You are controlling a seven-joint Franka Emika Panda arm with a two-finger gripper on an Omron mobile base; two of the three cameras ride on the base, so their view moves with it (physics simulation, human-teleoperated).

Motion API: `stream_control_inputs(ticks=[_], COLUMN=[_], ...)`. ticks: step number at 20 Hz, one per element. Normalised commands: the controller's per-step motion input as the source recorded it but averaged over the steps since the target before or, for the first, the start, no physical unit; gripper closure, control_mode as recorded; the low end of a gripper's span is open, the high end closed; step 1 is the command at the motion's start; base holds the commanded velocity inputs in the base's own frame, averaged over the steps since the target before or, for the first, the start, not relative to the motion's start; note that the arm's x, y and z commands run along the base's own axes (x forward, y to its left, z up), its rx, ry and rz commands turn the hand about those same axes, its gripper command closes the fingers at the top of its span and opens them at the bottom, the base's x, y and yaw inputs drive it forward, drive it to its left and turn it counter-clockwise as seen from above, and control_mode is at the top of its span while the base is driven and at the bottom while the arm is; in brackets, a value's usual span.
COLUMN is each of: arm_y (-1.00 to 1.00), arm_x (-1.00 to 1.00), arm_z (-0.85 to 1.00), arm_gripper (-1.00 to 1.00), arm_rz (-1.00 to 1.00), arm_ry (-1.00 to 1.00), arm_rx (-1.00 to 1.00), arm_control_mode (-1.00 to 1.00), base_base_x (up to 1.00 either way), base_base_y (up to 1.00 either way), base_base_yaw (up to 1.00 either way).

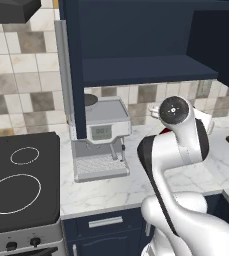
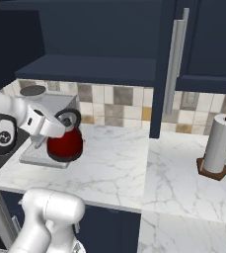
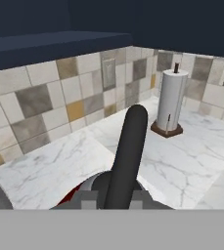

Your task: Open the cabinet, pick the kettle from the cabinet, and place it in the sink.

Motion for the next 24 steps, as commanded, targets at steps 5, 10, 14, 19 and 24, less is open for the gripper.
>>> stream_control_inputs(ticks=[5, 10, 14, 19, 24], arm_y=[0.00, 0.00, 0.00, 0.00, 0.00], arm_x=[0.00, 0.00, 0.00, 0.00, 0.00], arm_z=[-0.32, -0.23, 0.00, 0.00, 0.00], arm_gripper=[1.00, 1.00, 1.00, 1.00, 1.00], arm_rz=[-0.07, -0.05, 0.00, 0.00, 0.00], arm_ry=[0.00, 0.00, 0.00, 0.00, 0.00], arm_rx=[0.00, 0.01, 0.00, 0.00, 0.00], arm_control_mode=[-1.00, -1.00, -1.00, -1.00, -1.00], base_base_x=[0.00, 0.00, 0.00, 0.00, 0.00], base_base_y=[0.00, 0.00, 0.00, 0.00, 0.00], base_base_yaw=[0.00, 0.00, 0.00, 0.00, 0.00])
